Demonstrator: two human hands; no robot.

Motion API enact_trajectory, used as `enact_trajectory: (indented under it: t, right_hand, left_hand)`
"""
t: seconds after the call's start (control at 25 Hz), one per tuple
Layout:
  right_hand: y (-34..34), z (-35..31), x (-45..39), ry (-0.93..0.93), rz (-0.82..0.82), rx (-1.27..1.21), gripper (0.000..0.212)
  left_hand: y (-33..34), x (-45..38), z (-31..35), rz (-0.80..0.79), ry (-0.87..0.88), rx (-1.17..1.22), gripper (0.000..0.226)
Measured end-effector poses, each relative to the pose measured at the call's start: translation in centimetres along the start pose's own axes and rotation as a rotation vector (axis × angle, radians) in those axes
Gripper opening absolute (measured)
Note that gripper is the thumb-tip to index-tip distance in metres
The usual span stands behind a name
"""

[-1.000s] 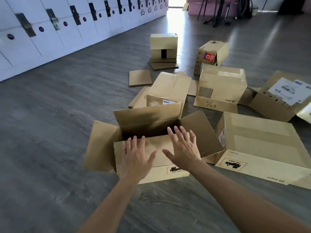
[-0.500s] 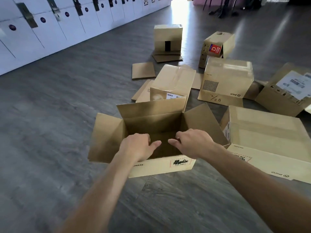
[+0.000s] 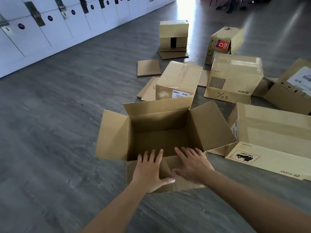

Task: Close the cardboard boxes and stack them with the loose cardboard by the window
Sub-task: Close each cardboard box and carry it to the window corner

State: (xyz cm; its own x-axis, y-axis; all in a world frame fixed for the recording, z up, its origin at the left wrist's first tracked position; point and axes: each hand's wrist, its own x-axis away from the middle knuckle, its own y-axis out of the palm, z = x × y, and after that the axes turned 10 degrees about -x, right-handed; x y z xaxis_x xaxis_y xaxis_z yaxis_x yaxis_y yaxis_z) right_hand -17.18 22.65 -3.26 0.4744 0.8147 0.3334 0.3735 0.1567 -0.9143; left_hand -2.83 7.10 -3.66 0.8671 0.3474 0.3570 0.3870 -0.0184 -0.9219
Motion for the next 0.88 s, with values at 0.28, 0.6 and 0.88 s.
enact_trajectory:
  t: [0.28,0.6,0.88]
  right_hand:
    - [-1.7,0.3,-1.2,-0.099,-0.067,0.058,0.101]
    - [-1.2,0.8,-2.0,-0.15,0.029,-0.041,0.101]
    - [-2.0,1.3,-4.1,-0.17,0.107,-0.077,0.101]
  left_hand:
    - [-5.6,-4.1,-4.5,0.142,-0.006,-0.16,0.09]
    - [-5.6,-10.5,-7.8,0.287,-0.183,-0.136,0.087]
    - [-4.9,-16.4,-11.3,0.289,-0.267,-0.096,0.097]
